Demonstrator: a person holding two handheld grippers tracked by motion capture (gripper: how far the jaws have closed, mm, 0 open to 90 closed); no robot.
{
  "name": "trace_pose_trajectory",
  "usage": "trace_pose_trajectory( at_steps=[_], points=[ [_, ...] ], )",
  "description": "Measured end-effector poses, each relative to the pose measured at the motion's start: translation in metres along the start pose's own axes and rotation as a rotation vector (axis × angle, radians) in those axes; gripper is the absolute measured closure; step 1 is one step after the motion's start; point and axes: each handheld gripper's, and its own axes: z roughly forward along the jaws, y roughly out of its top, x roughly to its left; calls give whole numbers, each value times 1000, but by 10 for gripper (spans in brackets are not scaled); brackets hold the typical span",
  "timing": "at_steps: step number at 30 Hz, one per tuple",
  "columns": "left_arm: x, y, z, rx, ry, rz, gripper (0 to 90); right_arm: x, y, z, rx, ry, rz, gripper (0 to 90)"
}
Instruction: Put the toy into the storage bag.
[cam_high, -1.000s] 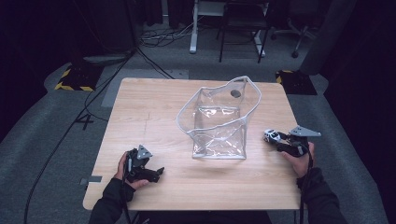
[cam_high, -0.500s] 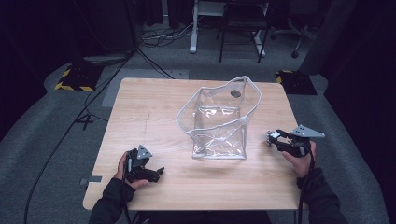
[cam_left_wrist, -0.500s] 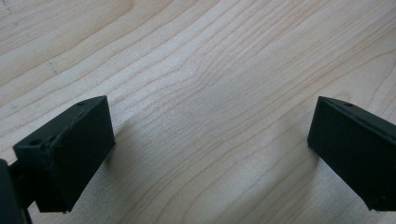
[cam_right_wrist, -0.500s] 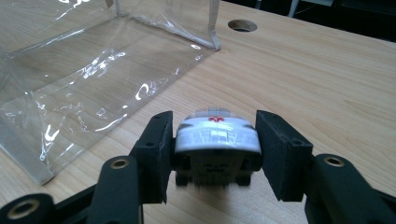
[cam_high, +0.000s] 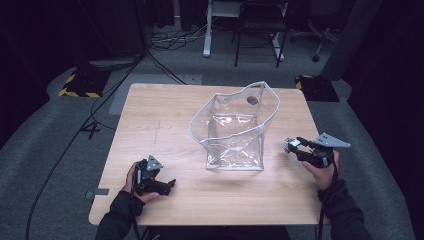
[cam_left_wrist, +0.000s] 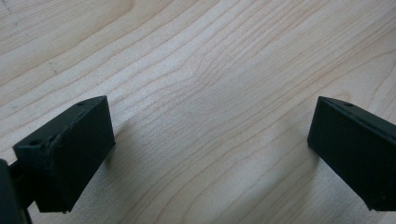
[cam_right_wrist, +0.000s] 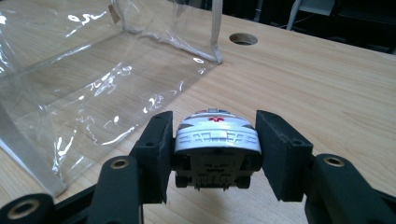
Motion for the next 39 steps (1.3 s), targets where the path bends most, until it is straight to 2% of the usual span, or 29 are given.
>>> trace_pose_trajectory(
  at_steps=[4,12,19,31,38,39],
  points=[
    [0,0,0,0,0,0,7,1,1,-2,-1,-8,-12,486],
    [0,0,0,0,0,0,7,-1,3,-6,-13,-9,2,486],
    [0,0,0,0,0,0,7,3,15,-11,-45,-10,-7,486],
    [0,0,0,2,0,1,7,9,44,-17,-85,-11,-31,487],
    [0,0,0,1,0,1,7,9,69,-27,-111,-27,-52,487],
    [0,0,0,0,0,0,7,9,79,-31,-127,-32,-58,486]
  ],
)
